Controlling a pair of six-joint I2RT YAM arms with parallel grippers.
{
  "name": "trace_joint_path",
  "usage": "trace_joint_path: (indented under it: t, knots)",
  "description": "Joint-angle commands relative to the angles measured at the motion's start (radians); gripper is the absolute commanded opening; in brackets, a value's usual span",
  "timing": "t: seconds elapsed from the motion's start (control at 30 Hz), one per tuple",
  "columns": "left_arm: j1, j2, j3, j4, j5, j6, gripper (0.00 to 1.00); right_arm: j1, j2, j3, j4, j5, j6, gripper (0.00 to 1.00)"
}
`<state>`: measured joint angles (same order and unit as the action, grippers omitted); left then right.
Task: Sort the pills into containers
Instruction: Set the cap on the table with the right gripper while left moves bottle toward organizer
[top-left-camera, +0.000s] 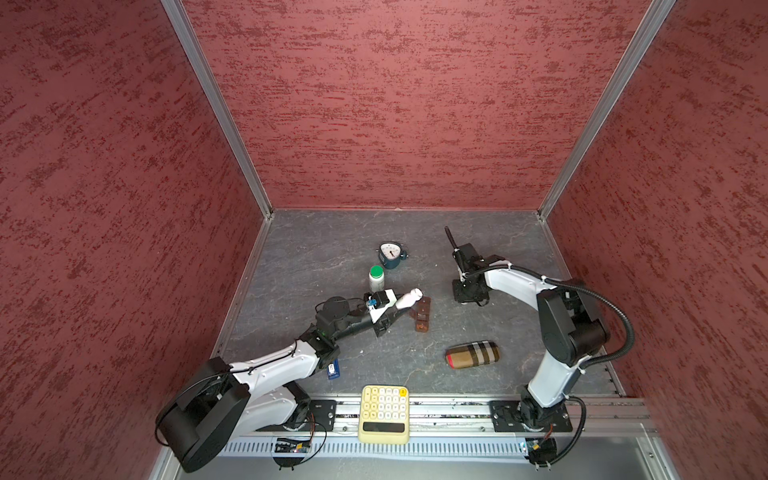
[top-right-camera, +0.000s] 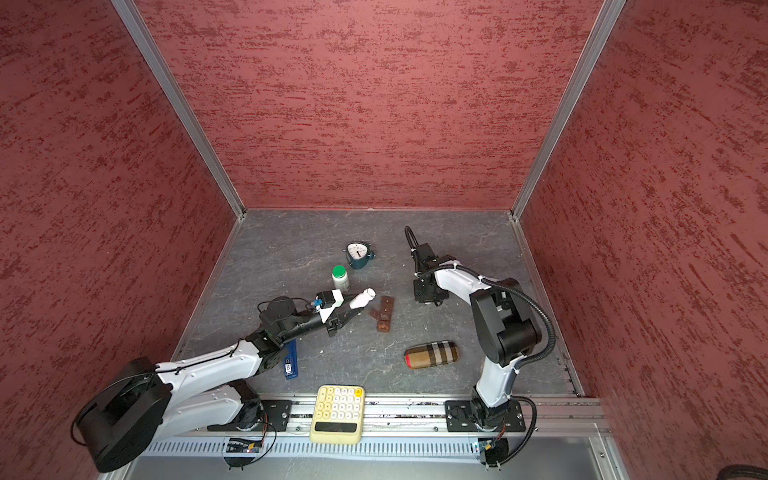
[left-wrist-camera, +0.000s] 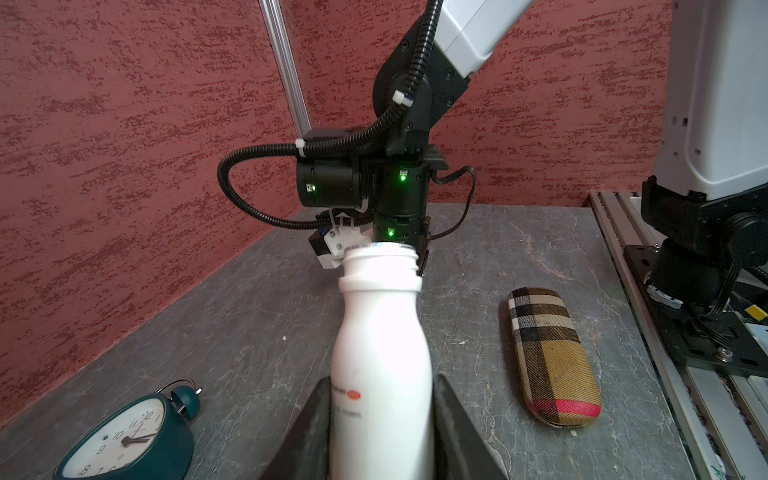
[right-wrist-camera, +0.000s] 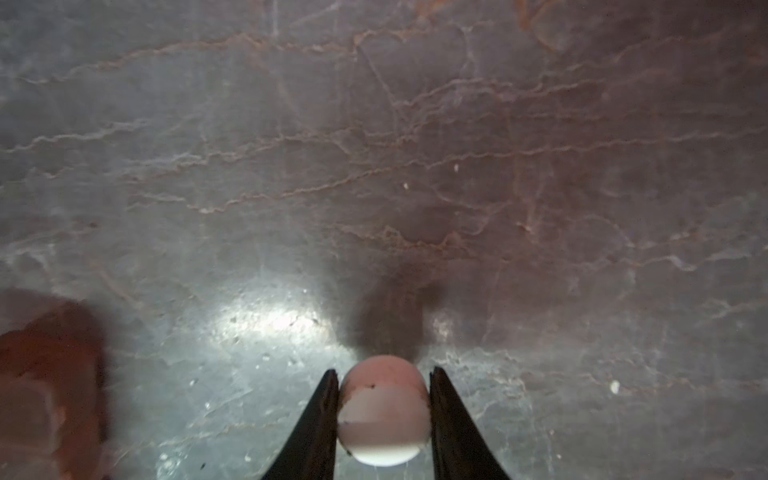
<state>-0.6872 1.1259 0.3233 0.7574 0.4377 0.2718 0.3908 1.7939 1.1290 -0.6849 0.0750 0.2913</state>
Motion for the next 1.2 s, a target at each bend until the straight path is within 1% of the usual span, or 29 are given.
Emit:
trace_joint_path:
  t: [0.0, 0.17, 0.27, 0.33, 0.5, 0.67, 0.8, 0.93, 1.07, 1.13, 1.17]
  knots:
    - [-0.012, -0.024, -0.012, -0.051, -0.033, 0.018, 0.0, -0.005, 0.011, -0.012, 0.057, 0.046, 0.02, 0.28]
    - [-0.012, -0.044, -0.006, -0.075, -0.049, 0.027, 0.0, -0.013, 0.028, -0.017, 0.069, 0.024, 0.021, 0.31]
    - [-0.011, -0.056, -0.001, -0.093, -0.057, 0.034, 0.0, -0.015, 0.032, -0.021, 0.069, 0.016, 0.022, 0.35]
    - [-0.012, -0.06, -0.001, -0.096, -0.06, 0.035, 0.0, -0.017, 0.03, -0.023, 0.069, 0.011, 0.022, 0.4]
    - [-0.017, -0.068, 0.004, -0.124, -0.069, 0.036, 0.0, -0.019, 0.015, -0.019, 0.065, -0.001, 0.019, 0.56]
    - [-0.03, -0.094, 0.012, -0.174, -0.104, 0.049, 0.0, -0.019, -0.022, 0.022, 0.028, 0.0, 0.014, 0.66]
    - [-0.065, -0.088, 0.043, -0.25, -0.169, 0.079, 0.0, -0.018, -0.096, 0.064, -0.002, -0.016, 0.028, 0.69]
    - [-0.141, -0.065, 0.102, -0.42, -0.3, 0.15, 0.0, -0.018, -0.207, 0.072, -0.006, -0.05, 0.05, 0.7]
    - [-0.174, -0.013, 0.151, -0.518, -0.381, 0.187, 0.0, -0.018, -0.308, 0.015, 0.047, -0.126, 0.071, 0.7]
    - [-0.176, 0.016, 0.165, -0.535, -0.389, 0.199, 0.0, -0.017, -0.335, -0.031, 0.082, -0.161, 0.088, 0.7]
    - [-0.176, 0.031, 0.17, -0.537, -0.39, 0.207, 0.0, -0.017, -0.378, -0.06, 0.105, -0.183, 0.096, 0.7]
